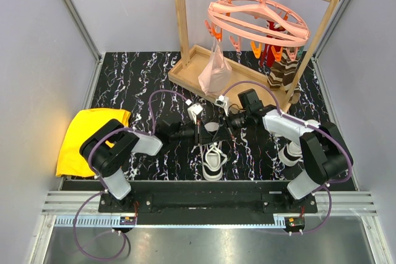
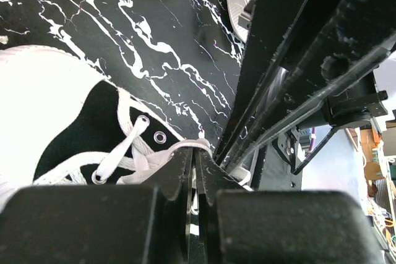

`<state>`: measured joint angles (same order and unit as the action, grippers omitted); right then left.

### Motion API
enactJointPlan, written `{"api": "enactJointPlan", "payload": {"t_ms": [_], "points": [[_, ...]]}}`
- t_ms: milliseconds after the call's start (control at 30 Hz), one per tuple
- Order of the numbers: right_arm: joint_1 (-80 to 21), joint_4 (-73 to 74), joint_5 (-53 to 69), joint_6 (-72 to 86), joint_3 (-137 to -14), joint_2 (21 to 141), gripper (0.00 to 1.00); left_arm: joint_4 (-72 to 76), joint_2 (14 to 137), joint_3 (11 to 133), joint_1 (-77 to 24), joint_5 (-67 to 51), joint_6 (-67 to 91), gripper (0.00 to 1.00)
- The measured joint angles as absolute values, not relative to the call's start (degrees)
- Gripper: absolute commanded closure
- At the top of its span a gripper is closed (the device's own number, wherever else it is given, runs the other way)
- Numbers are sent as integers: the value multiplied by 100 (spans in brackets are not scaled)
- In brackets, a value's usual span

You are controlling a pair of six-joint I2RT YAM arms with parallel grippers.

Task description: Tie the shoes

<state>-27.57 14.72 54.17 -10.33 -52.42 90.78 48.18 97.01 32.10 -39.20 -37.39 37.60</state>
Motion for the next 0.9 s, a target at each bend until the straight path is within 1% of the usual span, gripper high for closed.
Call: {"api": "enactJointPlan", "payload": {"t_ms": [33, 67, 133, 267, 367, 433, 600, 633, 667, 733, 767, 900], "points": [[-2757, 1483, 5422, -1022, -5242, 9078, 80, 4869, 9736, 3210, -3916, -3750, 3774, 95], [-2757, 1485, 5426, -1022, -5242, 9078, 75, 4923, 9778, 3210, -3907, -3758, 3791, 95], [-2757, 1494, 5428, -1017, -5242, 9078, 70, 4995, 9837, 3210, -3898, -3776, 3806, 95], [-2757, 1551, 5413, -961, -5242, 9019, 67, 5072, 9874, 3210, -3894, -3791, 3820, 96], [-2707, 1616, 5408, -864, -5247, 8960, 60, 5116, 9874, 3210, -3892, -3830, 3833, 96], [-2609, 1645, 5406, -773, -5249, 8934, 57, 5116, 9876, 3210, -3879, -3848, 3850, 96], [-2322, 1640, 5306, -565, -5286, 8862, 58, 5245, 9889, 3210, -3879, -3968, 3911, 96], [-2285, 1643, 5301, -517, -5286, 8831, 59, 5264, 9902, 3210, -3879, -3979, 3916, 96], [-2255, 1643, 5299, -484, -5286, 8809, 63, 5277, 9918, 3210, -3879, -3988, 3922, 96], [-2187, 1645, 5295, -425, -5286, 8768, 67, 5284, 9953, 3210, -3876, -3999, 3935, 96], [-2161, 1645, 5282, -401, -5286, 8761, 72, 5282, 9959, 3210, -3876, -4003, 3940, 96], [-2069, 1708, 5192, -403, -5277, 8759, 75, 5293, 9961, 3210, -3870, -4014, 3953, 96]]}}
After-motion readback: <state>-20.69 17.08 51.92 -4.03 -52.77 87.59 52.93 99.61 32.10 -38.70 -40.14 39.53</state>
